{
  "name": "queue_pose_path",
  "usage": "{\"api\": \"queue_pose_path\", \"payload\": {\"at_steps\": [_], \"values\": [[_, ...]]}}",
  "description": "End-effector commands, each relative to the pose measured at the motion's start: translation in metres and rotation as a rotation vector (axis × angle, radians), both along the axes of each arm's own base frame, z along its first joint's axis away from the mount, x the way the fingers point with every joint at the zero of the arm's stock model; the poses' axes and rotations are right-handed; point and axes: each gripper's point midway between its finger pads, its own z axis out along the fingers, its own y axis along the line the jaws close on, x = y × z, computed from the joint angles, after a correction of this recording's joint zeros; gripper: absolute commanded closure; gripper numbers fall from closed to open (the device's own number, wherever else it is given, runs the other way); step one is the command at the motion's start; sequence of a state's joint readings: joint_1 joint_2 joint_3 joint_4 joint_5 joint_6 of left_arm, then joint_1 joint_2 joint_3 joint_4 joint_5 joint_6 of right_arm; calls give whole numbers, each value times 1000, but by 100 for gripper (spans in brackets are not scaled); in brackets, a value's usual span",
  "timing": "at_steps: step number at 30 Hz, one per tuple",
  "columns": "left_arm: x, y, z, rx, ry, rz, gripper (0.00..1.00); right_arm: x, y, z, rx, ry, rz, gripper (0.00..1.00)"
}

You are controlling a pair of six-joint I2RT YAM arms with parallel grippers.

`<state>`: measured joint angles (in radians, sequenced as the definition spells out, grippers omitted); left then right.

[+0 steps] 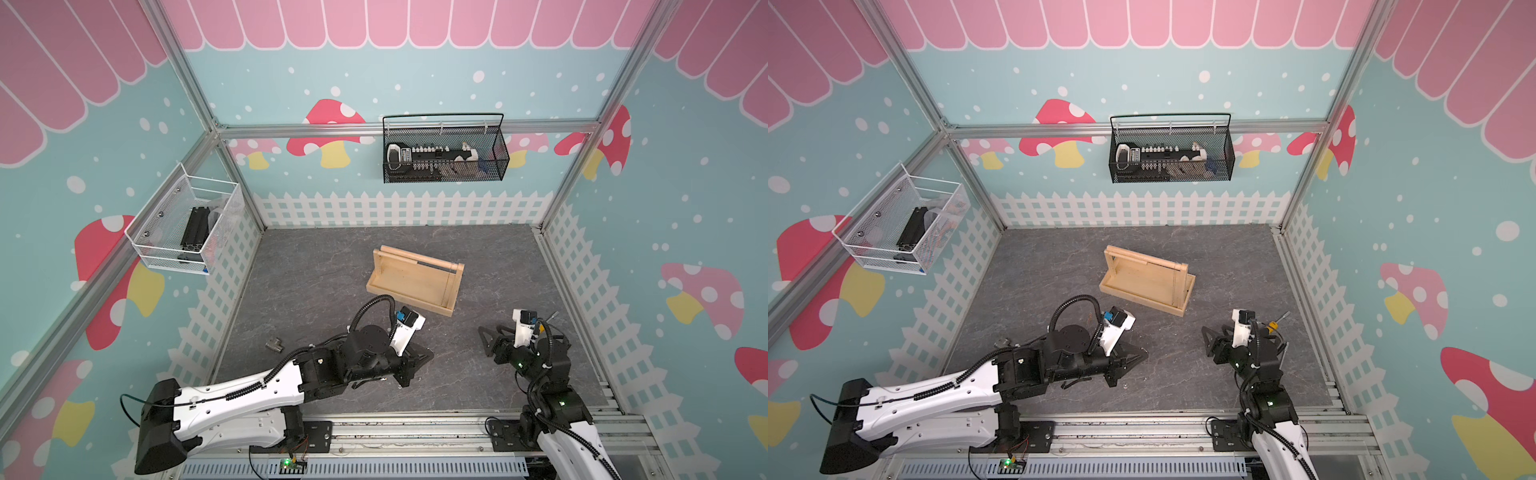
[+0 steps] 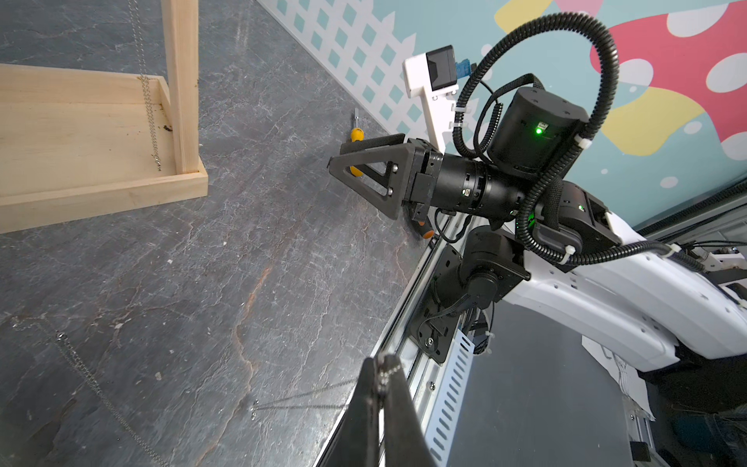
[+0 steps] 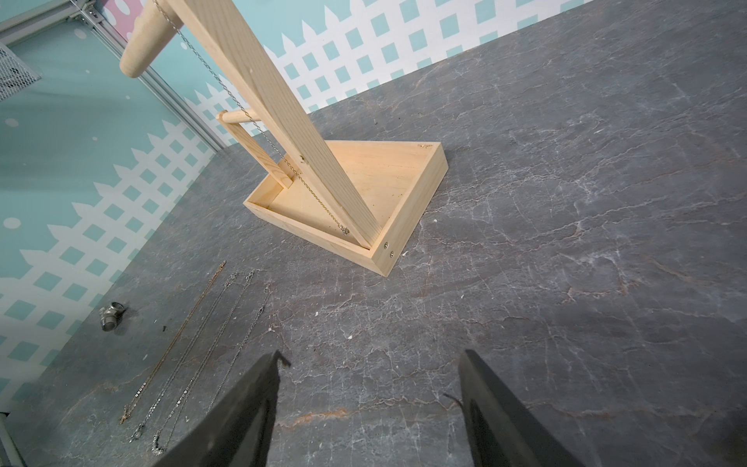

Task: Take the necklace off the jewelry display stand
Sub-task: Place the necklace at the center of the board.

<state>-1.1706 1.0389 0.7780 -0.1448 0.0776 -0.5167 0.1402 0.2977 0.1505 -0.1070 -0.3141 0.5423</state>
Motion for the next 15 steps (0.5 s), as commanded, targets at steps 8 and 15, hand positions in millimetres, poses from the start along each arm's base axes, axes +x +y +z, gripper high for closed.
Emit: {"api": "queue_pose_path", "payload": {"at_steps": [8,15], "values": [[-2,11,3,-16,-7,34,100,-1,2,-1,0,0,12,28],[-6,16,-5,-7,2,40,100,-1,2,-1,0,0,10,28]]}}
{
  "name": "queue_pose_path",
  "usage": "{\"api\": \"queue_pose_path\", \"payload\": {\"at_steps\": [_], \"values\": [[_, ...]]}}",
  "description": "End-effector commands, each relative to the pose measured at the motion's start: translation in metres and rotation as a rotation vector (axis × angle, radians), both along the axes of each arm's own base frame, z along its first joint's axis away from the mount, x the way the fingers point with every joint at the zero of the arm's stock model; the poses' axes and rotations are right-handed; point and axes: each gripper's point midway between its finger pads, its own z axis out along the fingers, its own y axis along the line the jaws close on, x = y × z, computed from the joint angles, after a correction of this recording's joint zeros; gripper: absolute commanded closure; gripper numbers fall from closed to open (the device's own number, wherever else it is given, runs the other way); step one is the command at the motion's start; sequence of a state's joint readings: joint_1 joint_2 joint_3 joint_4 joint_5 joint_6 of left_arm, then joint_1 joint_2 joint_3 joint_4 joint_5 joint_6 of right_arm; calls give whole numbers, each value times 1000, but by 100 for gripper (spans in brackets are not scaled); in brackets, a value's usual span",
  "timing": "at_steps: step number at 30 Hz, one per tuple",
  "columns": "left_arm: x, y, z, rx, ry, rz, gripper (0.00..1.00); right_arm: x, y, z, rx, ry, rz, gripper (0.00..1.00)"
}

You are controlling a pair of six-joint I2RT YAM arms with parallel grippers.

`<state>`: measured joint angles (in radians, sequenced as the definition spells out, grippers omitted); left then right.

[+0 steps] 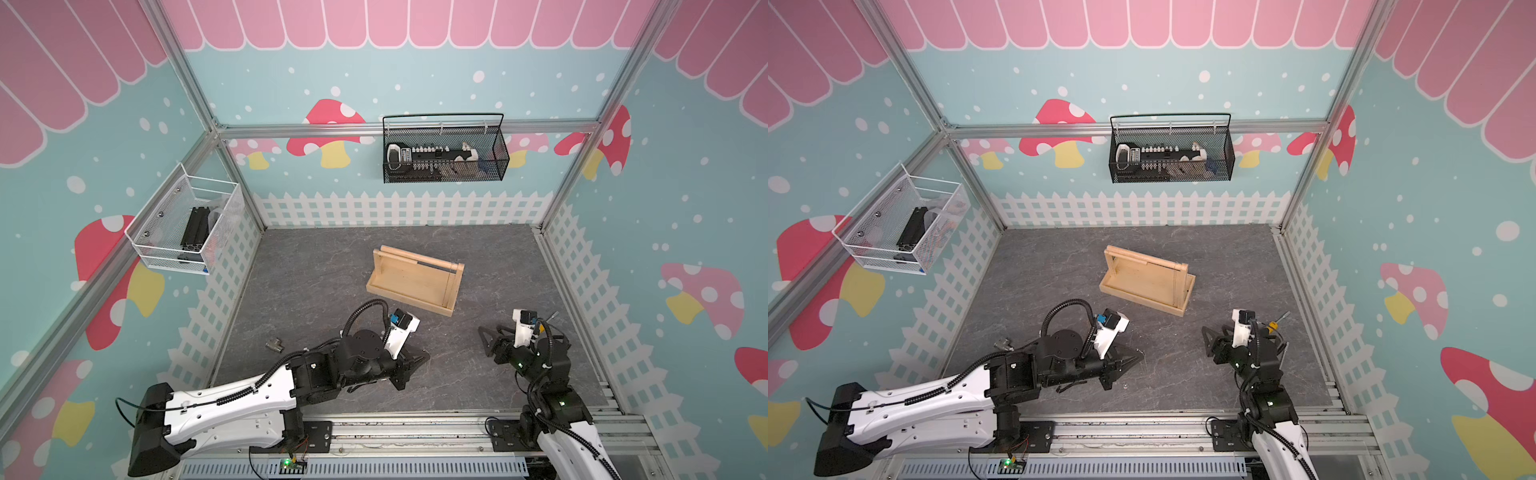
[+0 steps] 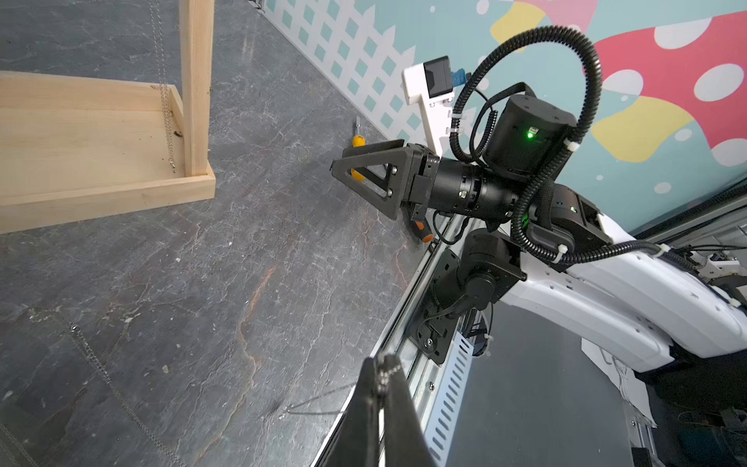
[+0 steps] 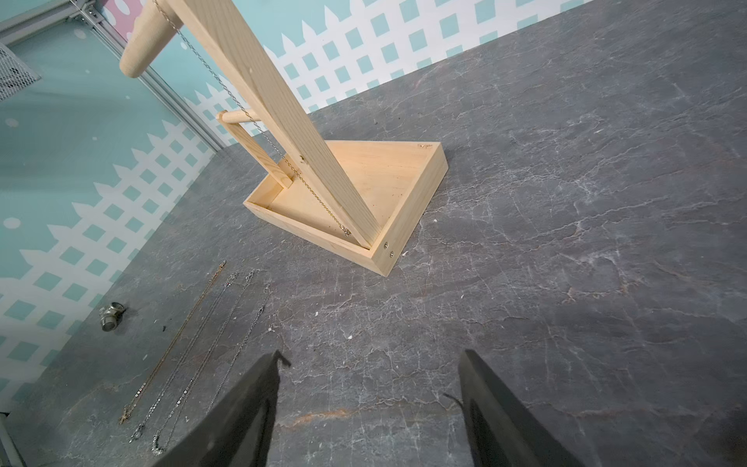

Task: Take the necklace off the jewelry display stand
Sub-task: Place the necklace at the center of the board.

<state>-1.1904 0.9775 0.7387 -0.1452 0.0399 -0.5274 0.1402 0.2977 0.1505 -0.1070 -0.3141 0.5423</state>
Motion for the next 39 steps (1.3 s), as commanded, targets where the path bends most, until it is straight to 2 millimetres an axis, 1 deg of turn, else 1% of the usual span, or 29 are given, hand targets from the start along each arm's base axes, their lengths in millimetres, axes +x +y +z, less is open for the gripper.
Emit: {"api": "queue_pose_path", "payload": {"at_steps": [1,10,18,22,25,29,33,36,39], "values": [[-1,6,-7,11,14,23,100,-1,2,-1,0,0,10,28],[-2,11,-15,22,15,35,100,-1,2,-2,0,2,10,28],[7,19,-30,58,0,94,100,-1,2,-2,0,2,11,28],[12,16,-38,90,-13,107,100,-1,3,-1,1,1,12,28],[18,9,-44,122,-29,112,100,-1,3,-1,3,2,14,28],[31,-1,-51,174,-66,138,100,-1,3,-2,3,3,15,28],[51,-8,-58,228,-92,189,100,-1,3,-2,5,4,16,28],[72,-3,-66,273,-95,263,100,-1,4,-1,6,3,17,28],[95,6,-81,314,-69,333,100,-1,4,-2,8,5,19,28]]}}
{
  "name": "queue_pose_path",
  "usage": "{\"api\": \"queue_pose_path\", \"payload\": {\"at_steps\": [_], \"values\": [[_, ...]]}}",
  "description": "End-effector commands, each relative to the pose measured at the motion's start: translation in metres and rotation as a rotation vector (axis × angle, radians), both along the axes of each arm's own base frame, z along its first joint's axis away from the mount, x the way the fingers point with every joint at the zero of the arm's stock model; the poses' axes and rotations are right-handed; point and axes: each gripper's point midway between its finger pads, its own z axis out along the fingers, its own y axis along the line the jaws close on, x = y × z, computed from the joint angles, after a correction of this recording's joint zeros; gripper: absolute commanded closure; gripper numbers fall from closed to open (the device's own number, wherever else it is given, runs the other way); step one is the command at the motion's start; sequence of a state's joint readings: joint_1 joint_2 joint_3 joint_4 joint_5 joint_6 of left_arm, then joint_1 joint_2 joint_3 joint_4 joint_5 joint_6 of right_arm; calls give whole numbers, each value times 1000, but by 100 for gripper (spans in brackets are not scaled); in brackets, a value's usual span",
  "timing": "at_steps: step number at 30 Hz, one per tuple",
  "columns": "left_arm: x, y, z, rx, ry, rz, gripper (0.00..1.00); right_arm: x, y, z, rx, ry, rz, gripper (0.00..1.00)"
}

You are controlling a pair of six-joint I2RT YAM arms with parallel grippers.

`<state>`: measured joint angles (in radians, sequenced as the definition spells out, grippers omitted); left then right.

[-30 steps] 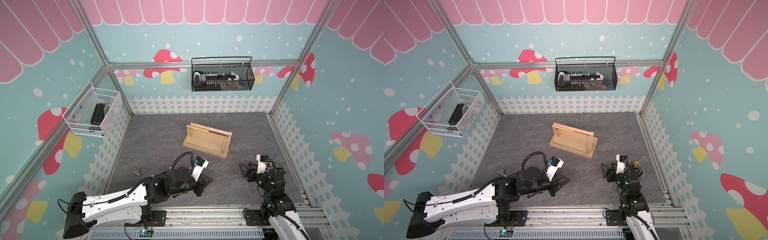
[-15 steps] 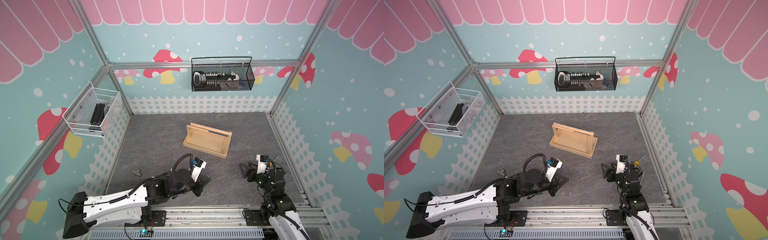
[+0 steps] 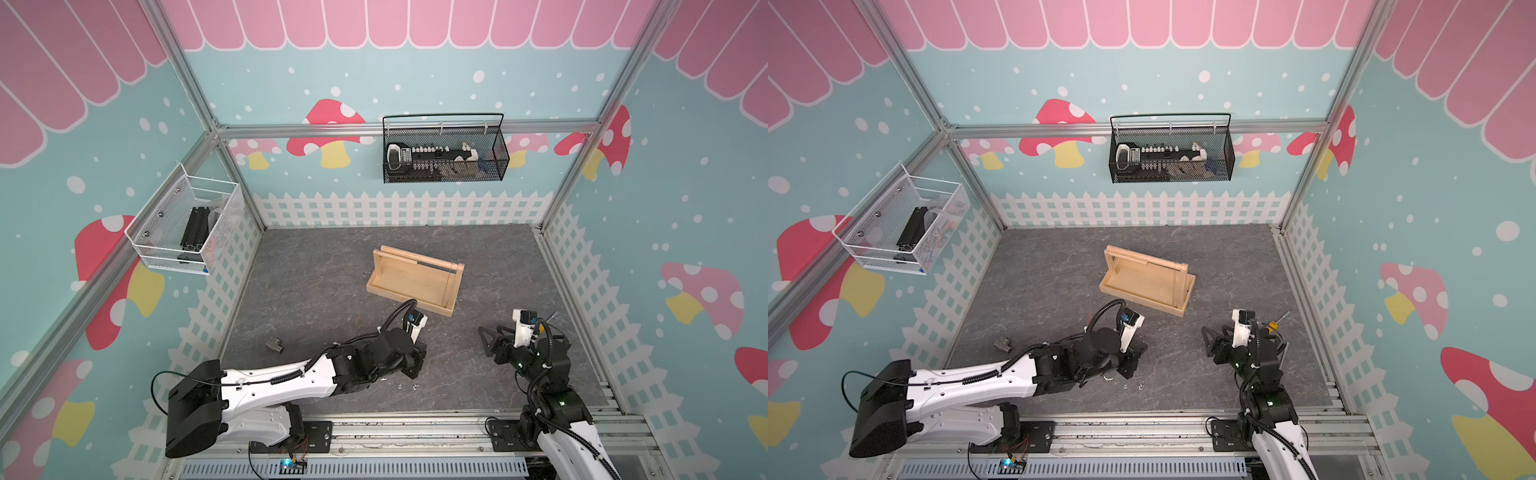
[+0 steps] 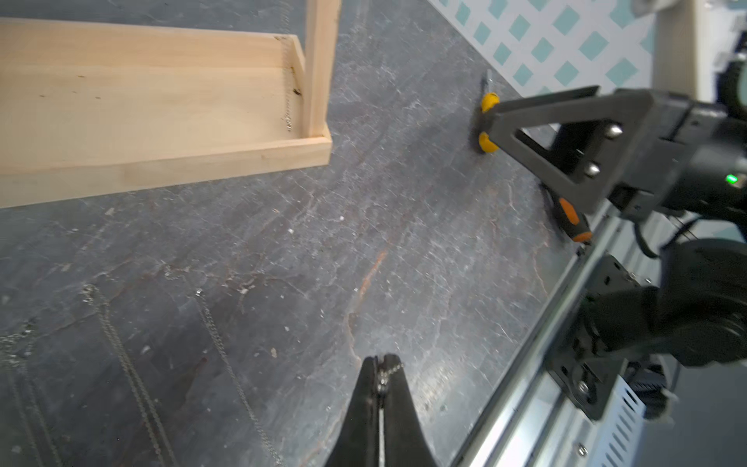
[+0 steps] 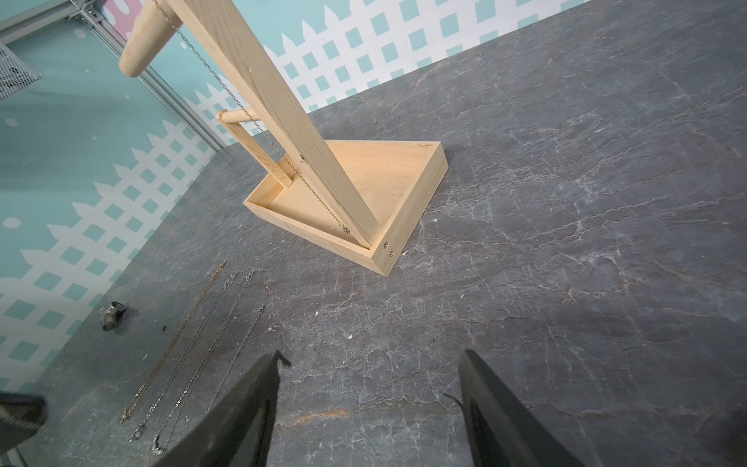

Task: Take the necklace off the jewelry display stand
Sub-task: Place the necklace at the center of the board.

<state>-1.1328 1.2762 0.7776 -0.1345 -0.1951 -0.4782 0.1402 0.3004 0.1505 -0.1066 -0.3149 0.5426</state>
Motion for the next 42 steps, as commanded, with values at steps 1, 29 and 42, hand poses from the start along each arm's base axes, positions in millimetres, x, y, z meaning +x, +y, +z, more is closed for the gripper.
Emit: {"api": "queue_pose_path", "payload": {"at_steps": [1,29,42], "values": [[32,11,-2,31,-30,104,100,-1,4,-1,8,2,18,28],[104,-7,-89,206,38,143,100,1,4,-2,10,5,14,28],[120,2,-100,250,55,190,100,1,4,-3,10,9,18,28]]}}
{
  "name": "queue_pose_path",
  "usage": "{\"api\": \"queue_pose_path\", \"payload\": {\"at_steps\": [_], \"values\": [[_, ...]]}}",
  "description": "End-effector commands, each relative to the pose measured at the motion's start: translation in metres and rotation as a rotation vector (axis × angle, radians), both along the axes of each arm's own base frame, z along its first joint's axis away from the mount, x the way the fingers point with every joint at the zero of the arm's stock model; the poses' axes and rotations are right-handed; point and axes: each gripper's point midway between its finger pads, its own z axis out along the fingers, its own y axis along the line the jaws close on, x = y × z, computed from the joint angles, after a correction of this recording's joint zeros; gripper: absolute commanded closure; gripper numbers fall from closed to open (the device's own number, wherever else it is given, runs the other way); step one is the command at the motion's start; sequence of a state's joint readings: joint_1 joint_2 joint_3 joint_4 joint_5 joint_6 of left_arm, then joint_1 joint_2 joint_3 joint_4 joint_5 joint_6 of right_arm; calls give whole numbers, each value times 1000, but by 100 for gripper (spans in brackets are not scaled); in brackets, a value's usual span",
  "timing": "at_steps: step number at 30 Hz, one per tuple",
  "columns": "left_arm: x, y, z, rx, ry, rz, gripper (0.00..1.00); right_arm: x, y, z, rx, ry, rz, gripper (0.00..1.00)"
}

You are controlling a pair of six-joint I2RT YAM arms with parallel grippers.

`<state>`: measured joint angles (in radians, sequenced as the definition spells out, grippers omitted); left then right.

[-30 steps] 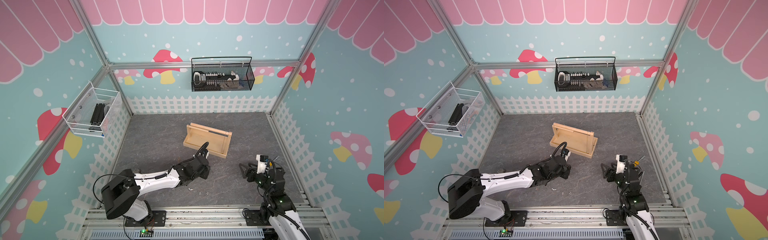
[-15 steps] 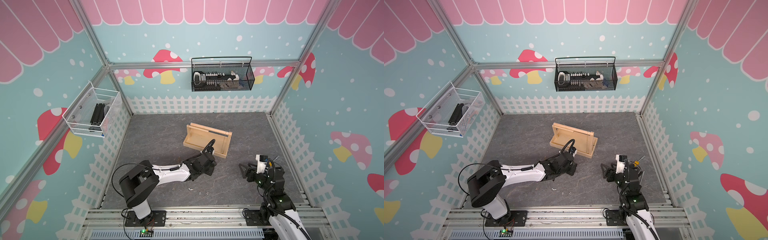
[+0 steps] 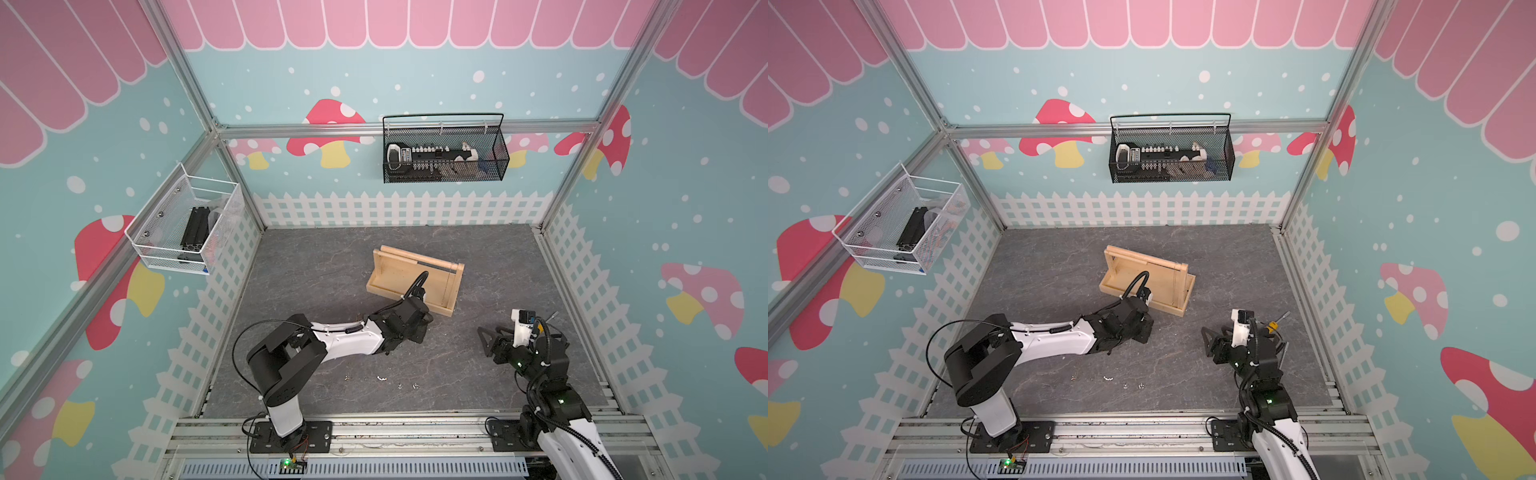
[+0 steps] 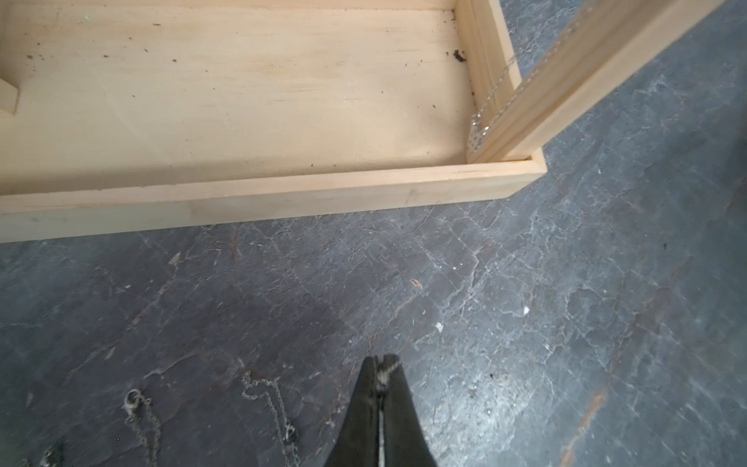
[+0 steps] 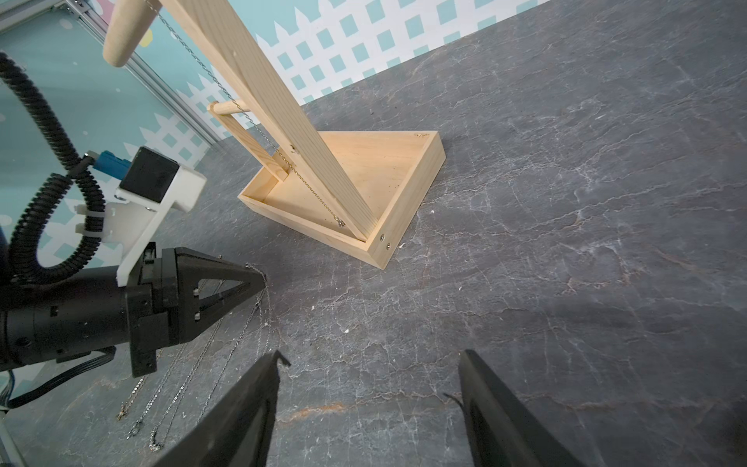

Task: Take the necklace off the jewelry display stand
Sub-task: Place the necklace at the center of the board.

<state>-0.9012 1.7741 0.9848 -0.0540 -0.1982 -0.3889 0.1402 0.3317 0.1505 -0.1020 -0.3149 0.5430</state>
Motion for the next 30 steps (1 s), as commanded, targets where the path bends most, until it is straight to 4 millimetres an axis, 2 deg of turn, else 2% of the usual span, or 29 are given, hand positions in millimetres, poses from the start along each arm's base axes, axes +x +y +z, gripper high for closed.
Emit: {"api": "queue_pose_path", "payload": {"at_steps": [1,15,30], "values": [[8,2,-3,30,-7,19,100,1,4,3,14,-18,17,28],[16,17,-8,81,-3,88,100,1,4,3,14,-17,18,28],[17,14,-16,77,19,89,100,0,5,4,15,-19,21,28]]}}
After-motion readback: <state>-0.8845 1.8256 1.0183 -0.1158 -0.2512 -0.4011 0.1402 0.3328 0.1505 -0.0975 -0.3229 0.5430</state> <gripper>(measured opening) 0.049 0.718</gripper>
